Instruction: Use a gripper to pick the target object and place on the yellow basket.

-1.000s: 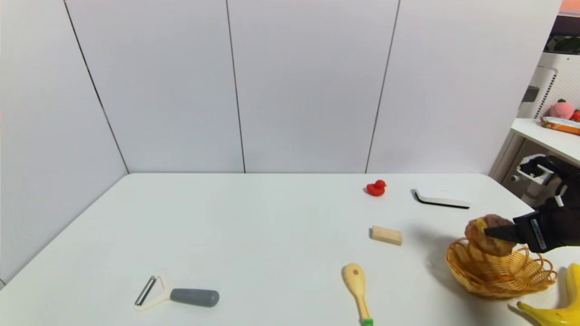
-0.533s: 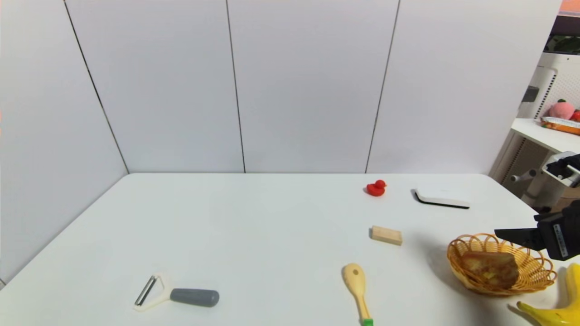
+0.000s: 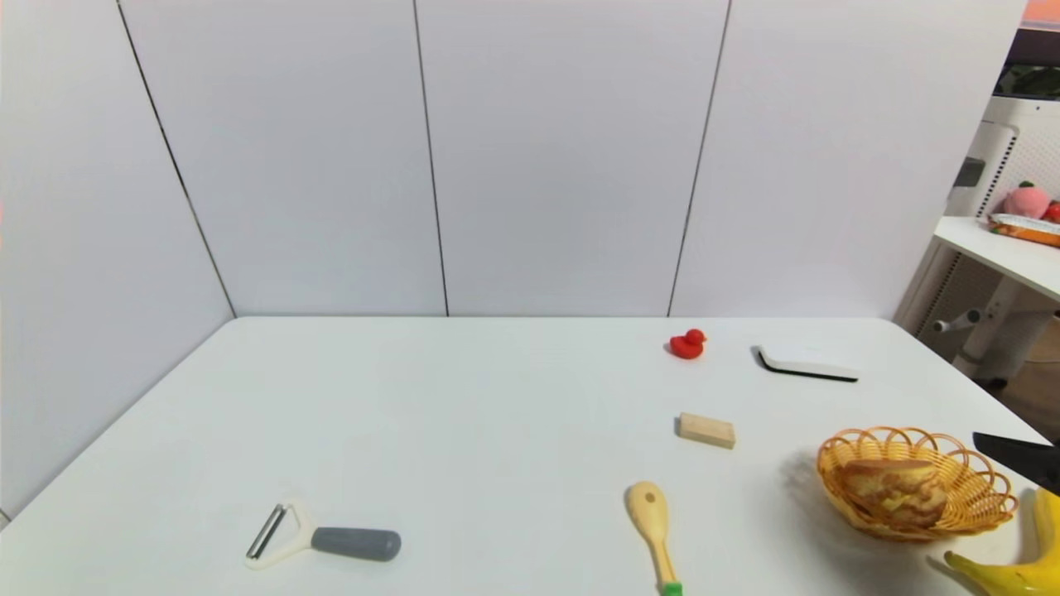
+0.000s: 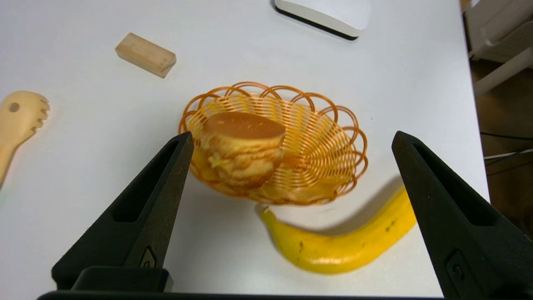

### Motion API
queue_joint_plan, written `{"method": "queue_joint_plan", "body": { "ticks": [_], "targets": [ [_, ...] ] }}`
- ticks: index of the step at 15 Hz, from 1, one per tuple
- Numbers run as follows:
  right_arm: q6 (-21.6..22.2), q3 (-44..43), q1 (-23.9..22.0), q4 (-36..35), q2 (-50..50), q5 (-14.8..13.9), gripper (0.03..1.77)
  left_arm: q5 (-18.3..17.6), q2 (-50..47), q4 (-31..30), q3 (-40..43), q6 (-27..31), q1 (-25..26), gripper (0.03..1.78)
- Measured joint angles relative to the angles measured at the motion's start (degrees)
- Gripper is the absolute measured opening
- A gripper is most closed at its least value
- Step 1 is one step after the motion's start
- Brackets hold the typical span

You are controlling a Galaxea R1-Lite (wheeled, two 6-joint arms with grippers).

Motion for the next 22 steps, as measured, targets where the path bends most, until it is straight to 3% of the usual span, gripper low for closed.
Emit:
{"method": "queue_joint_plan", "body": {
  "ticks": [1,5,6,9,11,13,15,22],
  "targets": [
    [2.1,2.2,1.0,0.0,-4.4,-1.7,1.66,0.0,0.0,0.0,0.0,0.0,0.0,1.69],
    [11.8,13.9,7.7,-1.3,-22.8,-12.8,1.68,0.0,0.0,0.0,0.0,0.0,0.0,1.69],
    [12.3,17.0,8.9,-2.6,-27.0,-14.0,1.68,0.0,0.0,0.0,0.0,0.0,0.0,1.69],
    [9.6,28.6,11.3,-7.5,-39.1,-12.7,1.69,0.0,0.0,0.0,0.0,0.0,0.0,1.69],
    [7.7,33.1,11.9,-9.7,-46.8,-10.0,1.69,0.0,0.0,0.0,0.0,0.0,0.0,1.69],
    [8.7,35.0,12.2,-10.5,-51.1,-8.0,1.69,0.0,0.0,0.0,0.0,0.0,0.0,1.69],
    [12.1,35.6,12.2,-10.6,-53.2,-8.0,1.69,0.0,0.0,0.0,0.0,0.0,0.0,1.69],
    [13.9,35.8,12.3,-10.6,-54.7,-9.1,1.69,0.0,0.0,0.0,0.0,0.0,0.0,1.69]
  ]
}}
